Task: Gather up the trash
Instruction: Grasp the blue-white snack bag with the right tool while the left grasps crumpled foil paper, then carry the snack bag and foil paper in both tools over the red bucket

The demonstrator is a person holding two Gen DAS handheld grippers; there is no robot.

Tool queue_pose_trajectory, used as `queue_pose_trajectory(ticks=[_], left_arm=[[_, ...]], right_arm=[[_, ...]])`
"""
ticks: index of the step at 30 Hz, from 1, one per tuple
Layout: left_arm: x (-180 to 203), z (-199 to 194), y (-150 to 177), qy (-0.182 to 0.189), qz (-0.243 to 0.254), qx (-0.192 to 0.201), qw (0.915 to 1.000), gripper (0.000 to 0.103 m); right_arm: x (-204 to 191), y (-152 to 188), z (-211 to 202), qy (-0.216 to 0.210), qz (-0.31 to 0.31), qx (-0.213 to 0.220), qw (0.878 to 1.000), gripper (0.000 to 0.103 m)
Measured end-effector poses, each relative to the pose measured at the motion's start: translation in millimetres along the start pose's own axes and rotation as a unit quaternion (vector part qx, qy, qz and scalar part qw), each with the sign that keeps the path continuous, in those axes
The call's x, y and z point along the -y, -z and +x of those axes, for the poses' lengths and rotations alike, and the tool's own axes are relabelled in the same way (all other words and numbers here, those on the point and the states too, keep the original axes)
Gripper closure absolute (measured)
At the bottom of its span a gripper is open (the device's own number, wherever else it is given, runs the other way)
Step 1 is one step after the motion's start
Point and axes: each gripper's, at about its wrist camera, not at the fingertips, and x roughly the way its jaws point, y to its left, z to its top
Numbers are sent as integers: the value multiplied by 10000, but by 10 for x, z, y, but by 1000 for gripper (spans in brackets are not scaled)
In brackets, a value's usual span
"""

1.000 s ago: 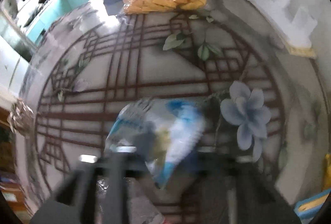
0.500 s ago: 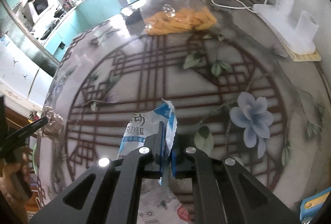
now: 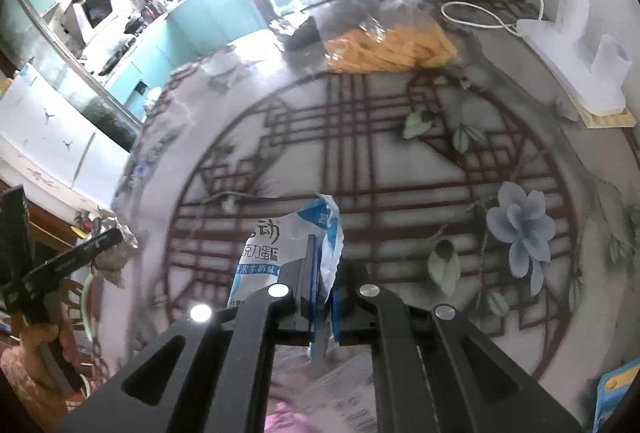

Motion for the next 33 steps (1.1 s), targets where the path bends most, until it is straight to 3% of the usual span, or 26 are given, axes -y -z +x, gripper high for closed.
queue_pose_trajectory(ticks=[7, 15, 26, 33], left_arm=[[132, -842, 258, -95, 204, 569, 9981, 53], [98, -1461, 456, -161, 290, 1122, 9931, 52], [-209, -1890, 633, -381, -4, 1539, 9874, 52], [-504, -2037, 776, -619, -312, 1633, 9841, 52]], right_arm=[[-341, 138, -351, 12, -214, 303, 9993, 96], [-743, 266, -591, -262, -500, 484, 9972, 96], [-1430, 338, -853, -636, -1147, 731, 9887, 95], [-1765, 395, -807, -855, -1494, 697, 9826, 95]])
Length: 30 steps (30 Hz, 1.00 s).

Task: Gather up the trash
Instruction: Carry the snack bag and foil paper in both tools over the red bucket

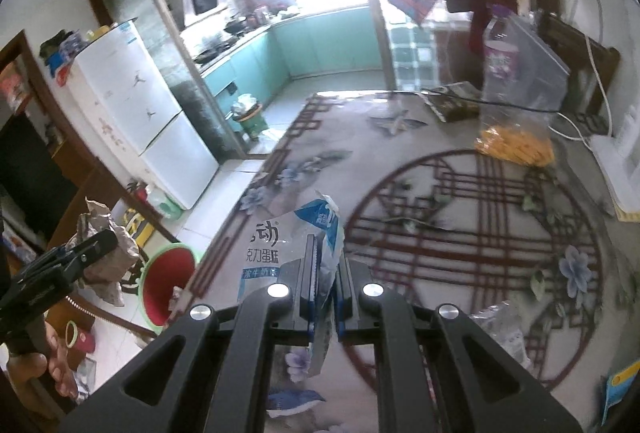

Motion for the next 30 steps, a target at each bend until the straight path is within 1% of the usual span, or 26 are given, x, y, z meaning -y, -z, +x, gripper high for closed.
queue_pose_trajectory(ticks=[8, 12, 15, 18, 23, 30], left_arm=[[-543, -185, 198, -391, -473, -32, 9981, 51], [-844, -233, 203, -490, -601, 23, 9970, 51], [-1037, -226, 155, -439, -615, 58, 9971, 51], [-1205, -196, 126, -333, -593, 43, 9977, 51], [-1512, -179, 59, -204, -495, 43, 9986, 51], [-2040, -188, -8, -190, -574, 98, 9981, 51]], right_arm=[[-447, -46, 281, -179, -355, -144, 9991, 95], [-681, -55, 370, -219, -441, -114, 9987, 95], [-866, -46, 412, -181, -450, -107, 9988, 95], [-1043, -36, 450, -17, -490, -65, 9988, 95], [-1297, -40, 580, 67, -387, -73, 9992, 95], [-1772, -39, 740, 46, -472, -30, 9989, 95]])
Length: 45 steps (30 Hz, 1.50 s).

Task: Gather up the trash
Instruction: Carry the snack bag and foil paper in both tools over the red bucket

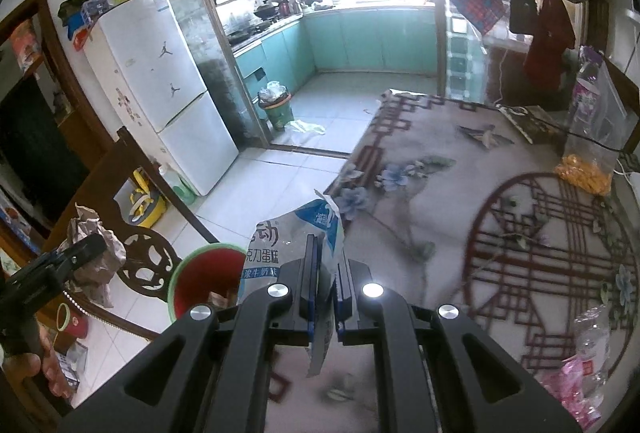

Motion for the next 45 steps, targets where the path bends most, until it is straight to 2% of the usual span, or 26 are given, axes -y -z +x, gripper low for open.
queue_pose_trajectory(ticks=[17, 32, 45], left_arm=[[-937, 115, -99, -165, -349, -87, 9992, 50], [-1473, 306, -49, -341, -728, -263, 9964, 50], [-1803, 690, 53, -417, -790, -767, 9930, 50]], right_arm=[[-813, -64, 408, -147, -297, -172, 9993, 96], [-1392, -75, 741, -411, -768, -429, 9953, 96], [-1708, 34, 1097, -528, -917, -821, 9910, 96]])
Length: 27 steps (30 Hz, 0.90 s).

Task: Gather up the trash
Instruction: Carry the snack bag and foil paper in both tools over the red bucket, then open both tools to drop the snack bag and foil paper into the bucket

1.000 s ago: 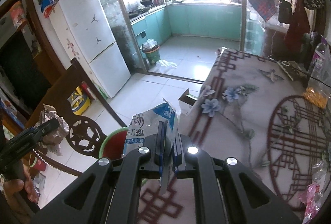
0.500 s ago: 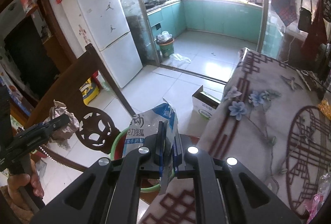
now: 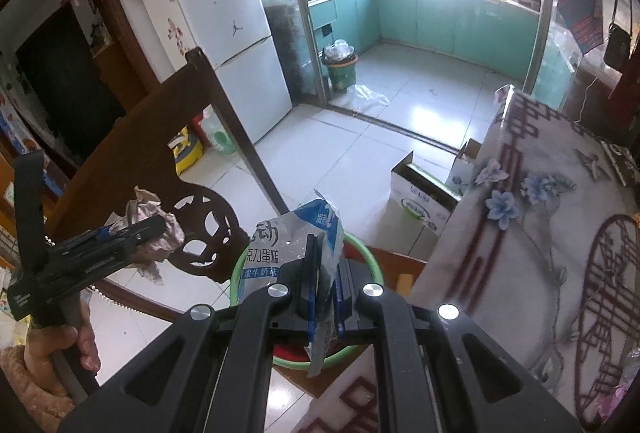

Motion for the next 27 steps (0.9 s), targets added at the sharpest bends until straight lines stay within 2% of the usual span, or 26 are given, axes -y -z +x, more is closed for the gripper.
queue_pose_trajectory(ticks=[11, 13, 14, 15, 27], left_arm=[[135, 226, -100, 222, 192, -135, 9995, 50], [175, 246, -114, 259, 229, -138, 9993, 50], [189, 257, -130, 271, 240, -141, 9992, 50], [209, 265, -135, 283, 253, -142, 9992, 50], [400, 227, -147, 439, 404, -101, 9982, 48]], right_arm=[[-56, 21, 259, -138, -15, -316, 9994, 94], [-33, 33, 275, -139, 14, -331, 9994, 75], [-17, 40, 263, -128, 66, -289, 9995, 49], [7, 46, 232, -130, 138, -187, 9996, 38], [155, 77, -84, 85, 277, 65, 9996, 40]])
